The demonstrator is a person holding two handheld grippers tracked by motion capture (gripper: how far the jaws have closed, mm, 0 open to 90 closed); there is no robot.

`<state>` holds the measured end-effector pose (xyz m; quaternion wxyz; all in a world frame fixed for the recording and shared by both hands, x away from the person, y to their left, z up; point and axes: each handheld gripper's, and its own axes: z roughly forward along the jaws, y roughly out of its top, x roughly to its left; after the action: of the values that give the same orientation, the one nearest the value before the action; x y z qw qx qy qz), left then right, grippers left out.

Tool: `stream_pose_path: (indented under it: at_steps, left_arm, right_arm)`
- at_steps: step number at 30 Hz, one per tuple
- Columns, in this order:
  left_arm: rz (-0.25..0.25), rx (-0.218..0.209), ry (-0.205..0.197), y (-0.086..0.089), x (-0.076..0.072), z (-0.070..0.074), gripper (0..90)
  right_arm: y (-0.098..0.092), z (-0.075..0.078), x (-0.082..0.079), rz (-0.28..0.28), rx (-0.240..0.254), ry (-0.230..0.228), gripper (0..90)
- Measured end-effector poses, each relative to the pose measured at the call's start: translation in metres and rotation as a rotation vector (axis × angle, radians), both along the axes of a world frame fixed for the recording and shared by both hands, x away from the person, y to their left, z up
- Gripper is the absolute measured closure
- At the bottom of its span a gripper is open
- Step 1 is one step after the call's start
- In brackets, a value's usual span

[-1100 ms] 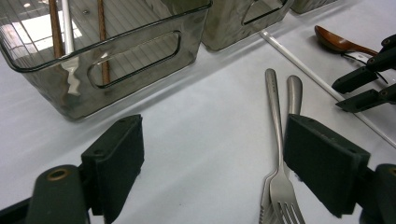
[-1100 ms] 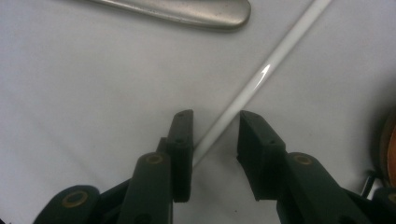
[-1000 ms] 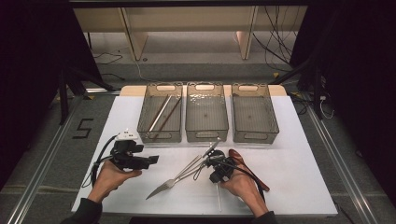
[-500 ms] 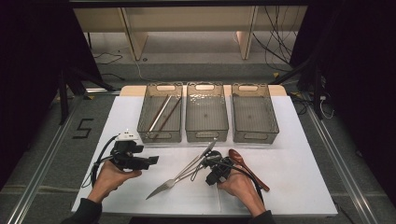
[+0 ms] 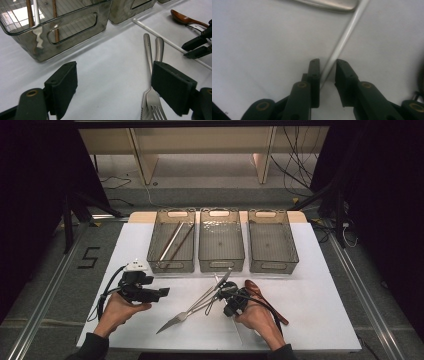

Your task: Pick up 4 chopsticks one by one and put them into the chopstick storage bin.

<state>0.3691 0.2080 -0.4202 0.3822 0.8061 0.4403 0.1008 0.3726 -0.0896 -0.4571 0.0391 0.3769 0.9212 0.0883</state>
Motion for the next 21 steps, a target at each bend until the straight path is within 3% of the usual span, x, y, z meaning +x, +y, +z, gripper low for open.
stream_pose_path:
  at_steps: [4, 8, 21]
  left_arm:
    - [0.0, 0.001, 0.005, -0.001, 0.0, -0.001, 20.9]
    - [-0.003, 0.003, 0.01, -0.002, 0.001, -0.003, 20.9]
    - [0.0, 0.002, 0.007, 0.0, 0.001, -0.003, 21.0]
  right_arm:
    - [-0.009, 0.0, 0.004, -0.038, -0.012, -0.026, 82.9]
    - [-0.017, 0.0, 0.009, -0.07, 0.019, -0.023, 85.1]
    - [-0.019, 0.0, 0.011, -0.08, 0.059, -0.061, 85.9]
